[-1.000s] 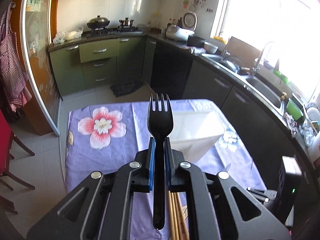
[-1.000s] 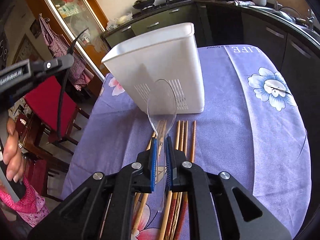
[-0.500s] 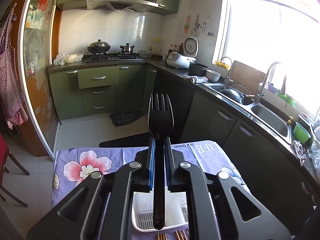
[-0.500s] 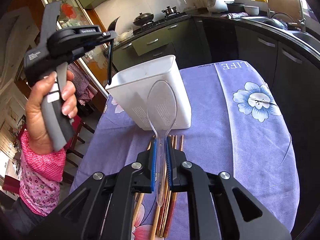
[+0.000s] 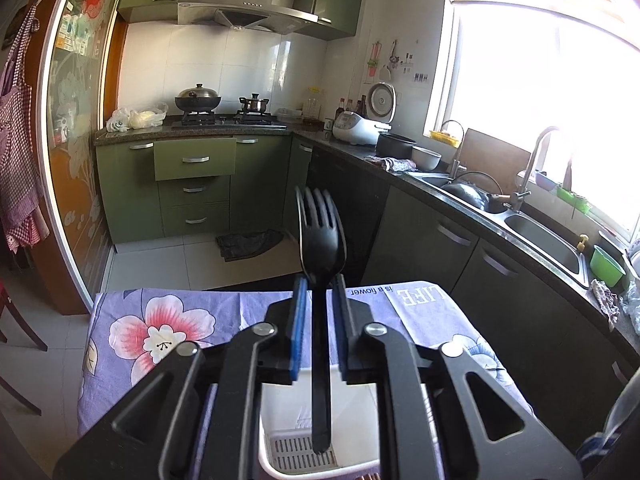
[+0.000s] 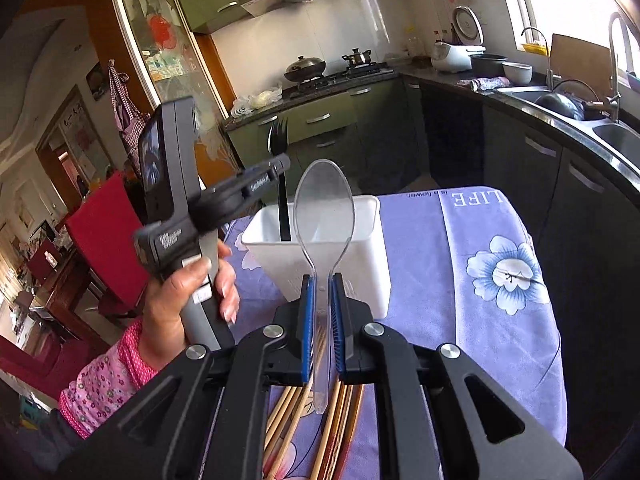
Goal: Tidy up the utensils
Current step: 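Lower the fork into the white holder and open the left gripper while the right drops the spoon in, then grasp a wooden chopstick with the left gripper while the right grasps a red-tipped chopstick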
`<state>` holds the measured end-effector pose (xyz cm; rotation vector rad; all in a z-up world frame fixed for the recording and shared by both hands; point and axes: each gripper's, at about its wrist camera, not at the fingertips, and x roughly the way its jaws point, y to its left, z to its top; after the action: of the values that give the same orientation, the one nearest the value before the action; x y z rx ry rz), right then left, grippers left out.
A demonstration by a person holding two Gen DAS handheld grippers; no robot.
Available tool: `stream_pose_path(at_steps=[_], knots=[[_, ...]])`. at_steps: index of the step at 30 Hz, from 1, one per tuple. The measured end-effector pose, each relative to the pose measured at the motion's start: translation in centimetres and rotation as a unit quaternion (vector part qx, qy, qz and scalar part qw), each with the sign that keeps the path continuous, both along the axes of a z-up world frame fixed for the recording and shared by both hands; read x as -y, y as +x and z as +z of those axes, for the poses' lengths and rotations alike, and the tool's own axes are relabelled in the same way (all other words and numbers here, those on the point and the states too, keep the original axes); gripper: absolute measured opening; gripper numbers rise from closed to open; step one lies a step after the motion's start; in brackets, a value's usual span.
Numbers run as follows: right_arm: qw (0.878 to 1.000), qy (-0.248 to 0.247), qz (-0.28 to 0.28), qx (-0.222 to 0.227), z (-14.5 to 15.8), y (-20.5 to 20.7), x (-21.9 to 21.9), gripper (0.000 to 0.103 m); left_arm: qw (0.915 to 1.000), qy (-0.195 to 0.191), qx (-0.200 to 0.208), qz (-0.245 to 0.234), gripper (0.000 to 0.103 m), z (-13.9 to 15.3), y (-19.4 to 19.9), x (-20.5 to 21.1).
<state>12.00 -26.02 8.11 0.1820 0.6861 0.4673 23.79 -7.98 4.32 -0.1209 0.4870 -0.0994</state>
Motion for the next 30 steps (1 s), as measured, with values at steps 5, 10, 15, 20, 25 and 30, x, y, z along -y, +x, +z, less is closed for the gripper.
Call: stream_pose_path(at_steps=[5,10,15,20,25,30], knots=[[0.998,0.012,-0.026,0.052,3.6,2.9,-0.6,0.009,1.0,-0.004,0.005,0.004,0.046,0.6,-1.9,-1.2],[0.992,0.014,-0.061,0.109,6.5,6.2,-2.0,0.009,0.9997,0.013,0.013,0.018,0.046,2.0,-5.1,-2.6],[0.993,-0.015,-0.072,0.095,4.5,10.0,-3.8,0.01,0.9992,0.027,-0.026,0.015,0.048,1.3,-7.6,-3.9],[0.996,-0.033,-0.06,0.053,0.1,11.6,-4.7,0.01,0.9951,0.035,-0.093,0.003,0.049,-1.9,-9.3,-4.8],[0.997,-0.044,-0.051,0.037,-2.0,11.0,-4.9,0.025,0.9843,0.042,-0.17,-0.018,0.05,-5.5,-9.9,-4.7],[0.998,-0.03,-0.049,0.032,-2.0,8.5,-3.2,0.025,0.9729,0.063,-0.219,-0.039,0.049,-7.9,-10.3,-3.1]])
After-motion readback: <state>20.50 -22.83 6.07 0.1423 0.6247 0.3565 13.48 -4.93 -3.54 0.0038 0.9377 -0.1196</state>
